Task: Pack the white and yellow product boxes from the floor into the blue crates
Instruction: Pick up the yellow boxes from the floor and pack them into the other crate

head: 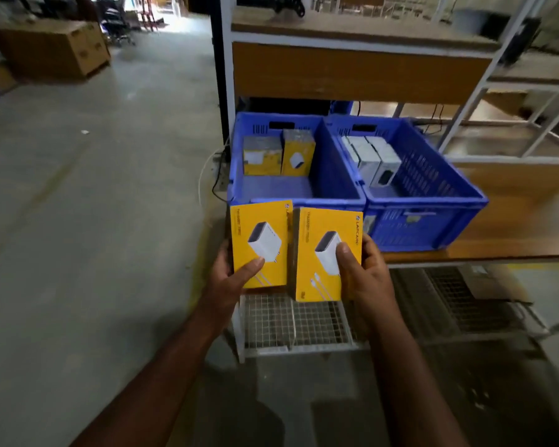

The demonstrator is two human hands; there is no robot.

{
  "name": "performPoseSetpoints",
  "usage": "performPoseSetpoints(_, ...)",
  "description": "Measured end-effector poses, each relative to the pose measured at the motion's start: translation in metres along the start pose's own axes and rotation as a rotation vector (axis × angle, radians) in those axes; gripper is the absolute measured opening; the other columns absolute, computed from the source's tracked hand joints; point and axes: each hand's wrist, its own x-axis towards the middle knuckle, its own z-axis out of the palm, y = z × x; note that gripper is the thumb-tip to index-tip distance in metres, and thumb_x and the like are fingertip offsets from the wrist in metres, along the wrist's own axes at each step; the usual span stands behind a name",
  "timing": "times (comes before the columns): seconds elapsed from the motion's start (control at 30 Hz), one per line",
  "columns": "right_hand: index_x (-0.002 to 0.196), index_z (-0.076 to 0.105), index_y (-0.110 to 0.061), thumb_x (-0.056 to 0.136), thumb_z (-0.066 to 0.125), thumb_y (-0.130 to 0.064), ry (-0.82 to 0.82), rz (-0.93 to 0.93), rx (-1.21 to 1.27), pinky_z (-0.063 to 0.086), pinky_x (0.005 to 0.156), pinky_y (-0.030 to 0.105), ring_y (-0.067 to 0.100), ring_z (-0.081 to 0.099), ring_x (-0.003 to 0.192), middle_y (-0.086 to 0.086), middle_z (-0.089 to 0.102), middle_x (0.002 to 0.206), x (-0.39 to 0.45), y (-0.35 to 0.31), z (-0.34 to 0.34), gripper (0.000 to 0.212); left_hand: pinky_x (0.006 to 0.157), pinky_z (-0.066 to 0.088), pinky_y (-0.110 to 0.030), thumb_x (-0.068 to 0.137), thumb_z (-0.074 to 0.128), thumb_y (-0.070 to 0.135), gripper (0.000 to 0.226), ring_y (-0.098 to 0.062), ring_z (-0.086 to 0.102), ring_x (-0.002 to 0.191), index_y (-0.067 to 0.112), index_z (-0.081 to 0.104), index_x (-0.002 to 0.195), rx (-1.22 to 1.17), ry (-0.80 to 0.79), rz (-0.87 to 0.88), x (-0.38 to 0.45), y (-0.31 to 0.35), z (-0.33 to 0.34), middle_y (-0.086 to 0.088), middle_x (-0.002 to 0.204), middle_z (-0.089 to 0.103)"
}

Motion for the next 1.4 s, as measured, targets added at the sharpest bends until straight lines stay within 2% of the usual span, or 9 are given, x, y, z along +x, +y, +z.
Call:
performPoseSetpoints(0.13,0.148,0.047,-0.030,0.093,0.066,-0.035,-0.078,-0.157,-0.096,0.062,0.087,0.042,0.020,0.072,0.113,-0.003,0.069,0.132,0.067,-0.046,-0.003,0.058,0.093,0.057,-0.050,0.083,0.071,0.012,0.062,-0.031,0.067,0.117,0.028,0.051,0.139,0.013,-0.038,0.093,0.071,0.030,0.025,-0.004,0.131,0.068)
performPoseSetpoints(0.4,0.156,0.034,-0.033,0.105,0.056,-0.026,-0.131,-0.238,0.013,0.058,0.097,0.052,0.019,0.065,0.124,-0.004,0.061,0.144,0.233,-0.072,-0.025,0.057,0.091,0.058,-0.048,0.077,0.076,0.015,0.059,-0.033,0.069,0.111,0.012,0.055,0.132,0.061,0.119,0.157,0.215,0.048,0.092,-0.013,0.122,0.072)
performPoseSetpoints(0.6,0.163,0.019,-0.027,0.102,0.061,-0.012,-0.286,-0.197,-0.124,0.058,0.082,0.024,0.008,0.070,0.109,0.005,0.062,0.136,0.332,-0.068,-0.017,0.075,0.090,0.058,-0.053,0.085,0.078,0.002,0.054,-0.036,0.068,0.108,0.005,0.048,0.130,0.323,0.249,0.011,0.308,0.048,0.097,-0.021,0.120,0.067)
performPoseSetpoints(0.67,0.162,0.023,-0.027,0.101,0.064,-0.012,-0.298,-0.156,-0.149,0.057,0.083,0.023,0.012,0.068,0.112,0.006,0.061,0.139,0.354,-0.064,-0.013,0.075,0.090,0.057,-0.049,0.084,0.079,0.004,0.052,-0.030,0.066,0.108,0.008,0.046,0.125,0.410,0.330,-0.037,0.337,0.036,0.087,-0.018,0.125,0.064)
performPoseSetpoints(0.83,0.147,0.044,-0.030,0.098,0.069,-0.018,-0.206,-0.114,-0.189,0.059,0.087,0.038,0.016,0.068,0.108,-0.007,0.066,0.121,0.379,-0.047,-0.012,0.056,0.092,0.054,-0.046,0.077,0.080,0.029,0.064,-0.031,0.063,0.112,0.011,0.053,0.132,0.782,0.392,-0.026,0.384,0.016,0.064,-0.008,0.124,0.065)
performPoseSetpoints(1.03,0.143,0.048,-0.017,0.098,0.066,-0.012,-0.160,-0.147,-0.308,0.054,0.096,0.039,0.017,0.065,0.110,0.002,0.065,0.126,0.396,-0.042,0.005,0.049,0.088,0.054,-0.047,0.078,0.074,0.019,0.044,-0.037,0.062,0.110,0.025,0.066,0.121,1.500,0.180,0.139,0.419,0.025,0.065,-0.011,0.117,0.070)
performPoseSetpoints(1.13,0.142,0.045,-0.014,0.097,0.066,-0.012,-0.157,-0.125,-0.357,0.051,0.094,0.034,0.019,0.062,0.112,0.005,0.063,0.129,0.403,-0.037,0.024,0.049,0.090,0.051,-0.047,0.085,0.070,0.018,0.038,-0.038,0.056,0.114,0.023,0.061,0.121,1.633,0.128,0.084,0.435,0.014,0.057,-0.014,0.120,0.065)
performPoseSetpoints(1.23,0.136,0.043,-0.016,0.092,0.072,-0.013,-0.186,-0.060,-0.463,0.052,0.097,0.041,0.022,0.060,0.116,0.006,0.060,0.132,0.413,-0.026,0.041,0.053,0.090,0.052,-0.047,0.087,0.069,0.025,0.035,-0.038,0.056,0.114,0.022,0.062,0.122,1.747,0.083,0.079,0.451,0.002,0.047,-0.013,0.123,0.063)
performPoseSetpoints(1.4,0.129,0.043,-0.013,0.088,0.074,-0.008,-0.206,-0.006,-0.679,0.046,0.083,0.034,0.020,0.057,0.105,0.009,0.061,0.127,0.432,-0.013,0.054,0.051,0.091,0.047,-0.041,0.096,0.059,0.029,0.028,-0.032,0.053,0.121,0.028,0.066,0.123,2.023,0.070,0.143,0.473,-0.011,0.039,-0.009,0.125,0.057)
